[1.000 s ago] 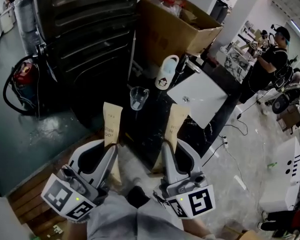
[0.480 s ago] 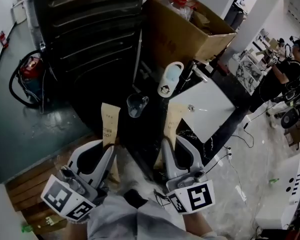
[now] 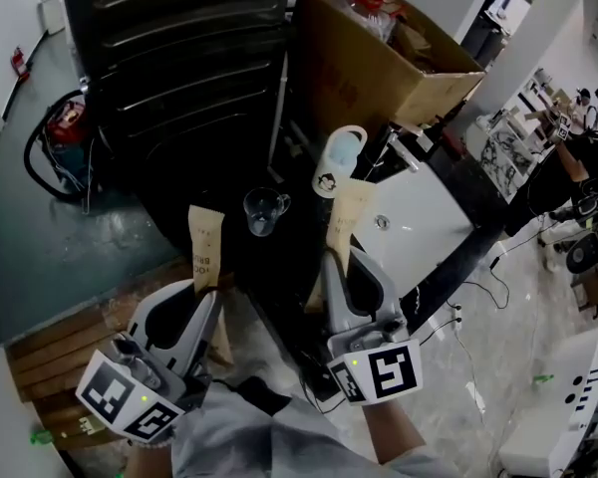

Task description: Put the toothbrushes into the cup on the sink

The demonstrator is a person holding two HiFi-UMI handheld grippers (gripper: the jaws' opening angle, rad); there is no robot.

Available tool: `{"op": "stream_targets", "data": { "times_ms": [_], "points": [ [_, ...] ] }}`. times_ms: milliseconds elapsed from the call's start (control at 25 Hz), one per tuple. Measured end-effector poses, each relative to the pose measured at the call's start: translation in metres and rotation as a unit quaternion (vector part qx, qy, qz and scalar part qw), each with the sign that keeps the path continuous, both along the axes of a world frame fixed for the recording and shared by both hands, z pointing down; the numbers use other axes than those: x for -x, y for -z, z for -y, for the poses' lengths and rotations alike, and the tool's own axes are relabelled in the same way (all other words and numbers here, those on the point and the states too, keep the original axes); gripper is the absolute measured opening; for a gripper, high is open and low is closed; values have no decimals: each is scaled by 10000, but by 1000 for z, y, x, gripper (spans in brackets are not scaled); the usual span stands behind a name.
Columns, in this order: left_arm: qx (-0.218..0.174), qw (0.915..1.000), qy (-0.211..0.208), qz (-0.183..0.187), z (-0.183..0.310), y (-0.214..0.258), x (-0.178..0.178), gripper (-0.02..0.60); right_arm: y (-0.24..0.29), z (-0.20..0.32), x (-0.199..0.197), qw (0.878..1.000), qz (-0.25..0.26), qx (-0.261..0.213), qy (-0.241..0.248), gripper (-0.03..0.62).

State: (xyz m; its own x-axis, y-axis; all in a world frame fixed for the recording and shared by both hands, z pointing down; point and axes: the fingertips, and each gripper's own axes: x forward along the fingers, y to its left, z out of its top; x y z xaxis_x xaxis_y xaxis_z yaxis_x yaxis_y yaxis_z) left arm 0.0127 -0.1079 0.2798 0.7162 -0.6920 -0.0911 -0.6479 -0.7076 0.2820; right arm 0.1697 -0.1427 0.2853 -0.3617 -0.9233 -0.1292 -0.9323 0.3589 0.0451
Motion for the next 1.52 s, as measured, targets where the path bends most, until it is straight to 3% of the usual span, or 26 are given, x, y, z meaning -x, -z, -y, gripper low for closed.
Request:
{"op": "stream_targets", "data": {
  "times_ms": [360,800,1080,1520],
  "points": [
    [-13,10000,-27,-22,3,2,-8,41,-7,16,1,10000,34,30,32,47],
    [-186,9996,-211,-34,33,15,19,41,-7,47,18,9998,-91,24,-202,47],
    [-195,9995,-241,-87,48,13,35,41,-5,65,29,9991,-180,-183,-335,46],
    [-114,9999,-32,-115,60,6,64,41,-14,113,33,9962,159,-698,-490,47]
  ]
}}
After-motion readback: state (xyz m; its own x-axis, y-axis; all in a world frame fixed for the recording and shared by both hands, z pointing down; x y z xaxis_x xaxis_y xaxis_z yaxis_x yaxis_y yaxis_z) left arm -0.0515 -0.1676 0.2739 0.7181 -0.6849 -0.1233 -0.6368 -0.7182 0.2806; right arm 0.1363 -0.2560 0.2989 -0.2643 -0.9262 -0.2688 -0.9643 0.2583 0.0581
